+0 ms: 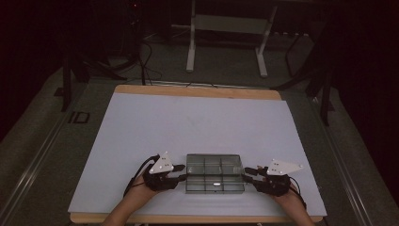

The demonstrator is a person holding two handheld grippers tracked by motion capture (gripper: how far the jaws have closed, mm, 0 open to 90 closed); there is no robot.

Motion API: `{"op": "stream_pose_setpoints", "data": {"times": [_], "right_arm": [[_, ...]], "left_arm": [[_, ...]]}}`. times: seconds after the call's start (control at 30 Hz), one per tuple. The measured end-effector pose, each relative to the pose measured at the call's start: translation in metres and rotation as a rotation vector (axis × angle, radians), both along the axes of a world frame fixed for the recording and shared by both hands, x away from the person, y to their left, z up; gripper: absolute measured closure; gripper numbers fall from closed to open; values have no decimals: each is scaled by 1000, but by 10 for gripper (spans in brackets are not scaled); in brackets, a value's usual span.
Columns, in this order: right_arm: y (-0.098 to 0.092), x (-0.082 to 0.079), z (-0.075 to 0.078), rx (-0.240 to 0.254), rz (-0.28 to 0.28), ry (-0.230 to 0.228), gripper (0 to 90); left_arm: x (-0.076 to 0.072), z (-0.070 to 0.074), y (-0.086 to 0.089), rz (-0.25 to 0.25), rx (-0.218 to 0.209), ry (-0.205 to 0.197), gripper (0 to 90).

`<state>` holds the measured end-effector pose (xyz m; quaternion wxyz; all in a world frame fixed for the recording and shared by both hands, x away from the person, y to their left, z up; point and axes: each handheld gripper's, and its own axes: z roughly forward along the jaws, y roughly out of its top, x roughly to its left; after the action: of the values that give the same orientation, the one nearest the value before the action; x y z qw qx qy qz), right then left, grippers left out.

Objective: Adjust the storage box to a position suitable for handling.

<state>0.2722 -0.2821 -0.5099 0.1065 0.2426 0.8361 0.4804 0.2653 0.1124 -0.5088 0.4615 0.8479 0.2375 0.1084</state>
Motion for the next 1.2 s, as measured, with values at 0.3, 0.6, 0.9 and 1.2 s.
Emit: {"op": "stream_pose_setpoints", "data": {"times": [0.3, 0.6, 0.9, 1.2], "right_arm": [[1, 2, 4, 16, -12, -19, 618], [1, 3, 8, 34, -32, -39, 589], [3, 7, 15, 39, -42, -69, 594], [7, 10, 19, 45, -50, -90, 658]], "left_arm": [[2, 5, -1, 0, -8, -13, 630], [5, 9, -2, 8, -21, -25, 634], [9, 15, -3, 19, -37, -36, 647], [12, 19, -4, 40, -54, -46, 667]]}}
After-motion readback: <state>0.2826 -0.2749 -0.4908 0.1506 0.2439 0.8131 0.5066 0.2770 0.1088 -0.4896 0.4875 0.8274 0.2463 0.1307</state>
